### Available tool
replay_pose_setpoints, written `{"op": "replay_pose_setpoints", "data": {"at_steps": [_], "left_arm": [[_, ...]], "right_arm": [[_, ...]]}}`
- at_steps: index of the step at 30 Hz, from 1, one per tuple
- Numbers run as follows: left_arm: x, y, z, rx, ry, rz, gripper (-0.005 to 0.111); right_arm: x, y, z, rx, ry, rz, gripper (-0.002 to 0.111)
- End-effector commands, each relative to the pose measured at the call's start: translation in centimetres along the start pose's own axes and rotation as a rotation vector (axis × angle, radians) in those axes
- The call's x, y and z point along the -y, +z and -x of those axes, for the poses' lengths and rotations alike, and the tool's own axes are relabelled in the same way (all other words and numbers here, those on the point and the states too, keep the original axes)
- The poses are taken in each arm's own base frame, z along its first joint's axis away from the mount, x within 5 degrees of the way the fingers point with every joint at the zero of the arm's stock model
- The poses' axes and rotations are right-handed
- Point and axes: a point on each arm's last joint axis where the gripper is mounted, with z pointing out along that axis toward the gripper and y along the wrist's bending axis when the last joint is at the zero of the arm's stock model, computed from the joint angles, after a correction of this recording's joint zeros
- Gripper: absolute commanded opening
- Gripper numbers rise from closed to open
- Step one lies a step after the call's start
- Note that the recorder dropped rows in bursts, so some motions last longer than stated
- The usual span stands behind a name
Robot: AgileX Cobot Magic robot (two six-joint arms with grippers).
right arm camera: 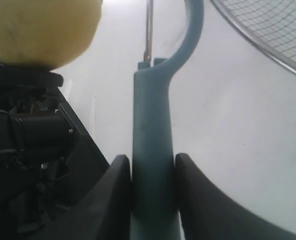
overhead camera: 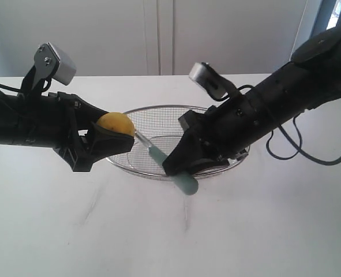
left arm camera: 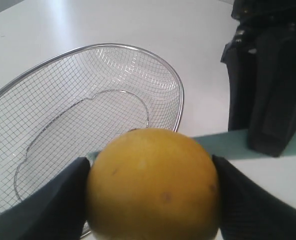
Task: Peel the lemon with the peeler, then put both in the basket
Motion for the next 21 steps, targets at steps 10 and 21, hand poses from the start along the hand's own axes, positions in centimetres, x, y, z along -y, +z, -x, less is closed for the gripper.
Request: {"op": "replay_pose_setpoints", "data": {"at_steps": [10, 21], "left_arm": [[0.32, -0.01, 0.25, 0.025, -0.018, -0.023, 0.000], [0.30, -0.01, 0.25, 0.024, -0.018, -0.021, 0.000]], "right_arm": [[-1.12, 1.86, -0.32, -0.073, -0.036, 0.050, 0.000], [-1.50, 1.52, 0.11, -0.072, -0.061, 0.050, 0.000]]}}
